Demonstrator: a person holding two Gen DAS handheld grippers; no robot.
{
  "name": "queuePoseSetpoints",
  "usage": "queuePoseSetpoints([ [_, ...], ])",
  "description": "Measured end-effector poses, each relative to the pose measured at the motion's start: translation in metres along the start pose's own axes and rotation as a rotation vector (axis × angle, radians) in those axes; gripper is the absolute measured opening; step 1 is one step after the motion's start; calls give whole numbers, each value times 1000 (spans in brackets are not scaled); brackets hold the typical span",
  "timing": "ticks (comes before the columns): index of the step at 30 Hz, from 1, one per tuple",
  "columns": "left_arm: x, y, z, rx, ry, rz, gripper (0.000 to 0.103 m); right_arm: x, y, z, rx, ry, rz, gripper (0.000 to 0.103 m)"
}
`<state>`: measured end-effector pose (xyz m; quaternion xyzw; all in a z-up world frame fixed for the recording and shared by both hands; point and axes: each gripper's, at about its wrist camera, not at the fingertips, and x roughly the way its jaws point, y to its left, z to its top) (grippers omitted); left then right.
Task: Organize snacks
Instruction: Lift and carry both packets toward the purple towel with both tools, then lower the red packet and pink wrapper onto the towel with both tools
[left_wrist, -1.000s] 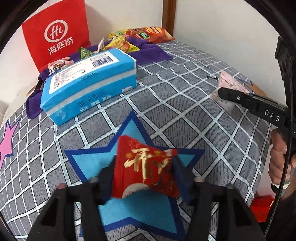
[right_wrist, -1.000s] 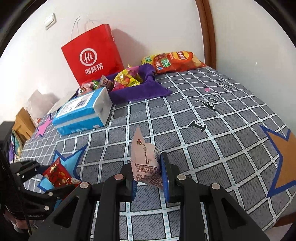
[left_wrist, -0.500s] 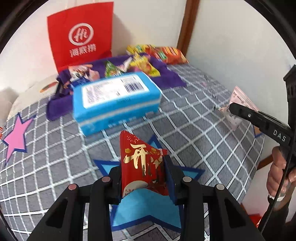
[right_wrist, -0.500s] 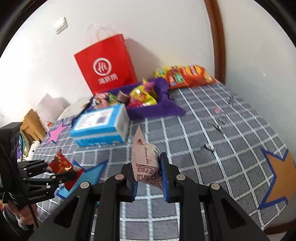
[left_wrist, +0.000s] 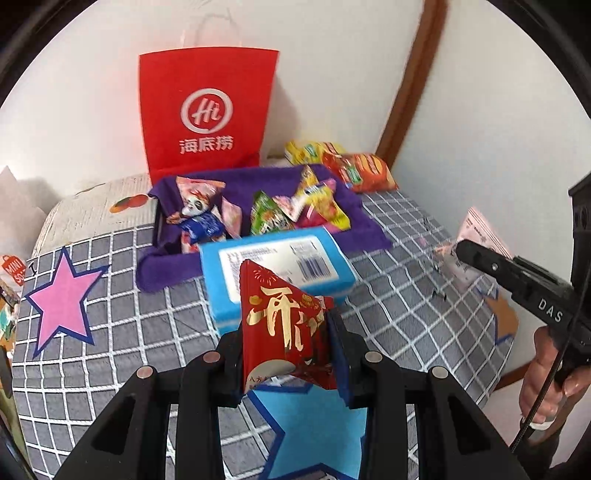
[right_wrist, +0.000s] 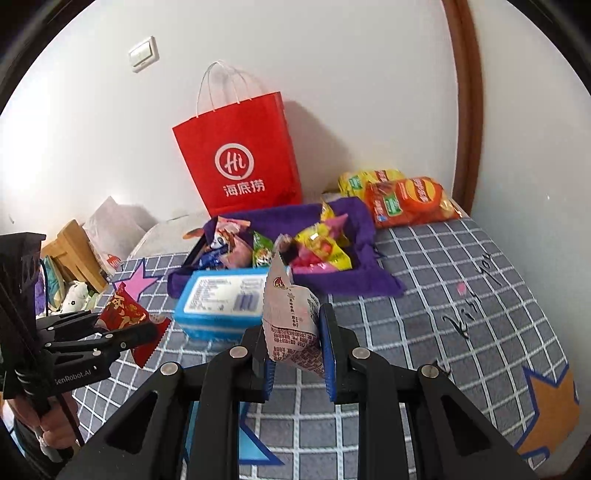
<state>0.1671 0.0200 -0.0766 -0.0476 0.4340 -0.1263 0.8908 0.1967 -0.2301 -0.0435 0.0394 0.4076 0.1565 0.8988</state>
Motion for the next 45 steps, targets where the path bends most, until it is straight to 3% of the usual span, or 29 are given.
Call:
queuePoseSetpoints([
  [8,-7,38,26,-81,-35,35,34,8,14,35,-42,-9,6,21],
  [18,-17,77,82,-129,-104,96,34,31,21,104,-63,-20,-17,21],
  [29,-1,94,132,-166,-145,68,34,93,29,159,-8,5,86,21],
  [40,33,98,165,-192,-123,74,34,167,38,175,-23,54,130,21],
  [45,61,94,174,-194,-108,61,34,215,25,167,-20,173,103,21],
])
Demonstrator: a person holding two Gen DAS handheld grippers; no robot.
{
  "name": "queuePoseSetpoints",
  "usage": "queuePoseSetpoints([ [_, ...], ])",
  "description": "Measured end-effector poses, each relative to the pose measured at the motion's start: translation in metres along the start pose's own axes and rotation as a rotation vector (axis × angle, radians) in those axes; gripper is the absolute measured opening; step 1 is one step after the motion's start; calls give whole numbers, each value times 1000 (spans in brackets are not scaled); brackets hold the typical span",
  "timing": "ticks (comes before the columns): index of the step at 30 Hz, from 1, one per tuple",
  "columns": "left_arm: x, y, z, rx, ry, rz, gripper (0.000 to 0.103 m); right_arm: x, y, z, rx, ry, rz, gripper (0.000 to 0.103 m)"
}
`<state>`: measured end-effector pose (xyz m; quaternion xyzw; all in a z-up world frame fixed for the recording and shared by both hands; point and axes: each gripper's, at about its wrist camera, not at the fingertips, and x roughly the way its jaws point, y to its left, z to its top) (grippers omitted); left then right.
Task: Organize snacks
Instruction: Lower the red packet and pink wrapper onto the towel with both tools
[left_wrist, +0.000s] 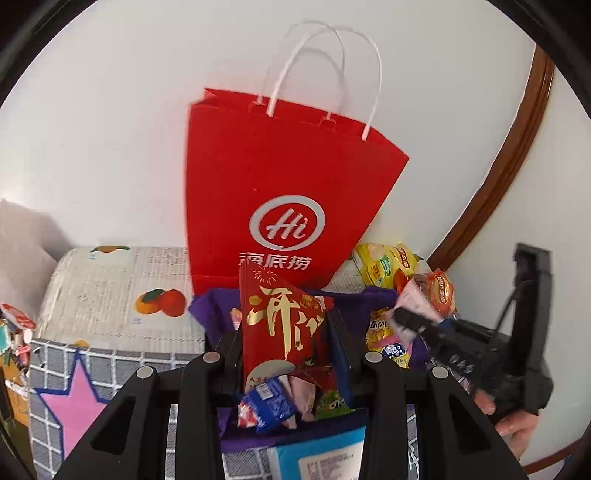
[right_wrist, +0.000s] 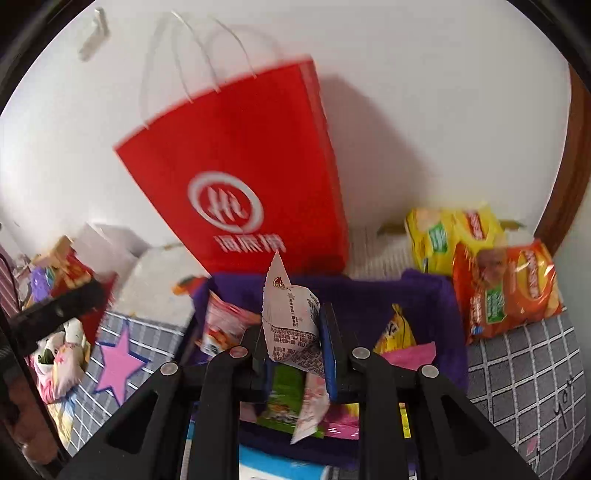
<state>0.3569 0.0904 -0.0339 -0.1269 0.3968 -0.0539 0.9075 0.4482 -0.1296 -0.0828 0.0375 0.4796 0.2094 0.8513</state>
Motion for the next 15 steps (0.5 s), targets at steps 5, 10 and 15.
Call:
queuePoseSetpoints([
  [5,28,7,-7,-38,31,-27,34,28,-22,-6,40,78,6,21],
  [10,56,15,-15,-47,118,1,34,38,-29,-10,37,84,-26,21],
  [15,72,14,-20,-47,156,-1,34,54,-30,-14,30,118,-52,21],
])
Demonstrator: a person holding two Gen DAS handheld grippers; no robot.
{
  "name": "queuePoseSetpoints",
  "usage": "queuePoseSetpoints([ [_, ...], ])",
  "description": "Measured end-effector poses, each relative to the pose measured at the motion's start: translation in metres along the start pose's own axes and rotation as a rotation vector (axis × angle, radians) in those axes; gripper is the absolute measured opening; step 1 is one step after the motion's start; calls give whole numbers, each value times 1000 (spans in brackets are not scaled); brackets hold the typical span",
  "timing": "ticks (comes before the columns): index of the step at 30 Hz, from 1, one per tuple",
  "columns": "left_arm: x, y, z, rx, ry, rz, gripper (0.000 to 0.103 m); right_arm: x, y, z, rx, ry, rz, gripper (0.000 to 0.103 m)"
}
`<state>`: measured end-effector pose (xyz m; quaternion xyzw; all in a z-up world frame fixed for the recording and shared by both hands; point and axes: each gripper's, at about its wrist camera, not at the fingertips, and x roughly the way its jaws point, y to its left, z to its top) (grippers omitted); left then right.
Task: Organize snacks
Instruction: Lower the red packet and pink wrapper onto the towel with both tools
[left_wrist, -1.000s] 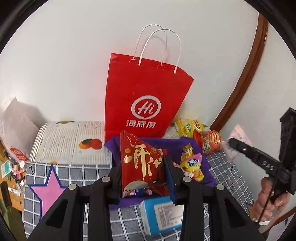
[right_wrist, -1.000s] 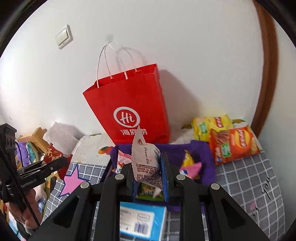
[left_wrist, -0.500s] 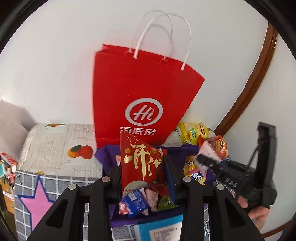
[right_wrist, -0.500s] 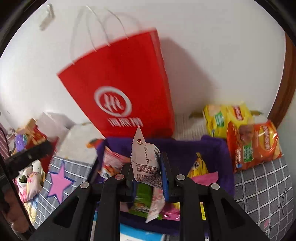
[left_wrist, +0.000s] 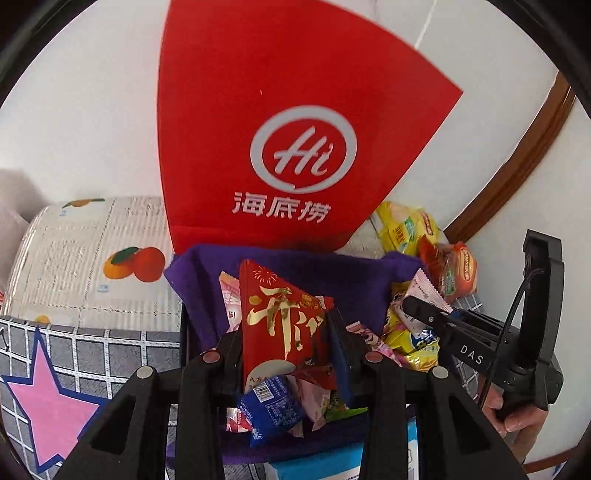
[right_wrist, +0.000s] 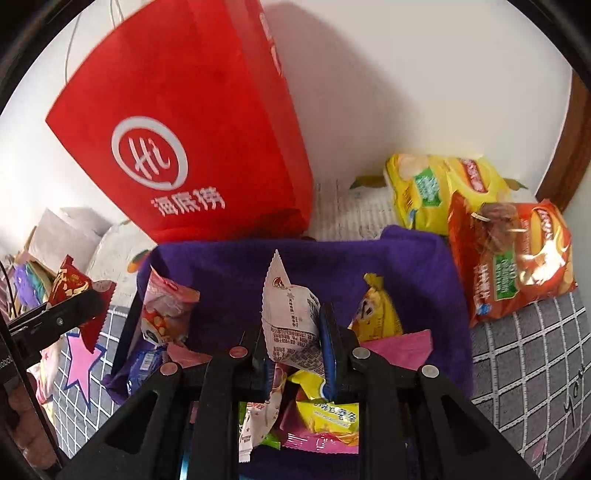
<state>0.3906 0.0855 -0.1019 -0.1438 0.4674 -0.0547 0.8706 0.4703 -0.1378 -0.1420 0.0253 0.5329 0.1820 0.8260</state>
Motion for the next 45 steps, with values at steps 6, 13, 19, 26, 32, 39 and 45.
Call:
queuePoseSetpoints([
  [6,16,0,-5,-31,53,-9,35,13,13,-6,-73,13,-53,21],
  [13,28,2,-9,-46,89,-12,35,26,9,-9,-84,48,-83,21],
  [19,34,5,-9,-66,106,-19,35,34,13,-12,-108,80,-91,21],
  [26,44,5,-10,-66,135,-15,35,44,12,-14,-102,123,-95,22],
  [32,48,4,-10,-67,144,-18,35,29,8,-10,-91,96,-88,30],
  [39,49,0,-10,-53,147,-23,35,4,7,-4,-97,48,-84,32],
  [45,55,-4,-11,-49,163,-21,35,2,8,-4,-112,51,-109,32],
])
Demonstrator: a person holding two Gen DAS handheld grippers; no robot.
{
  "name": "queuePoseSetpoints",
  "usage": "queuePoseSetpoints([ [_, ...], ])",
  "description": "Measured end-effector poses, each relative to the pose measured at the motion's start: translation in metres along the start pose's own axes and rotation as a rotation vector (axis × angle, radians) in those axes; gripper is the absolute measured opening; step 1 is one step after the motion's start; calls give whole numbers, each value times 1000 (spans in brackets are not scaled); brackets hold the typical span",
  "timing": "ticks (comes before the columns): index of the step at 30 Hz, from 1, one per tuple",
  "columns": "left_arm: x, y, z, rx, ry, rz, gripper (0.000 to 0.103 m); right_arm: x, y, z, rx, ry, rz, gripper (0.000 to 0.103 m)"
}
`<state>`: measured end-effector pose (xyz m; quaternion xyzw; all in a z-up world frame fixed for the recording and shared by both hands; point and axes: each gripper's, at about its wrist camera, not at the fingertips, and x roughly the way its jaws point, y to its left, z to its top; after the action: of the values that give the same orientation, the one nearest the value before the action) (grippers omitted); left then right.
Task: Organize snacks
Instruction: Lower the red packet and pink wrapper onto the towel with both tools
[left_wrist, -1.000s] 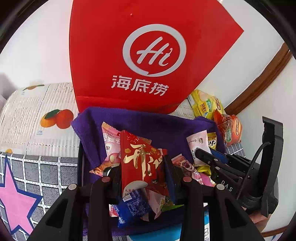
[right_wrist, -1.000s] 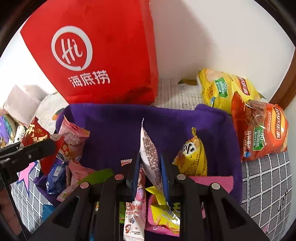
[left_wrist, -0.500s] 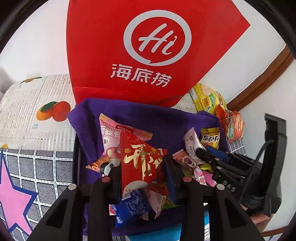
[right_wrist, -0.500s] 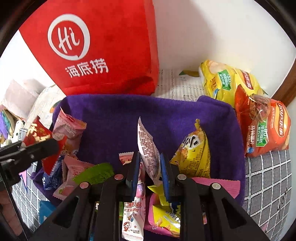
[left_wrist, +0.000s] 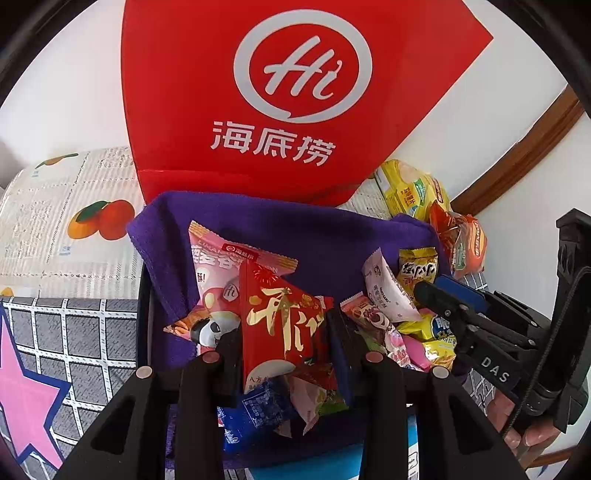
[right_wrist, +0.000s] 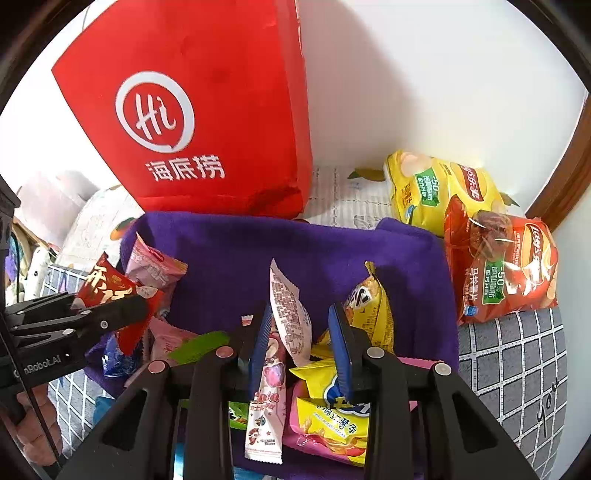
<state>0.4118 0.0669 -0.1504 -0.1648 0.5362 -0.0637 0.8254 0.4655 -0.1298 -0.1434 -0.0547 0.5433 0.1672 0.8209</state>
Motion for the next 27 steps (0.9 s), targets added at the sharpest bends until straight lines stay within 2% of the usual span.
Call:
queuePoseSetpoints([
  [7,7,-6,-2,10,11,-7,35,18,8,-3,-18,45,-6,31],
  [12,11,-5,-2,-2,22,-18,35,30,9,-5,-22,76,-5,16],
  [20,20,-7,-7,-13,52,-26,35,29,13,-6,-54,85,-9,16],
  [27,22,-9,-8,-21,68,-45,38,7,15,-3,-64,38,9,17],
])
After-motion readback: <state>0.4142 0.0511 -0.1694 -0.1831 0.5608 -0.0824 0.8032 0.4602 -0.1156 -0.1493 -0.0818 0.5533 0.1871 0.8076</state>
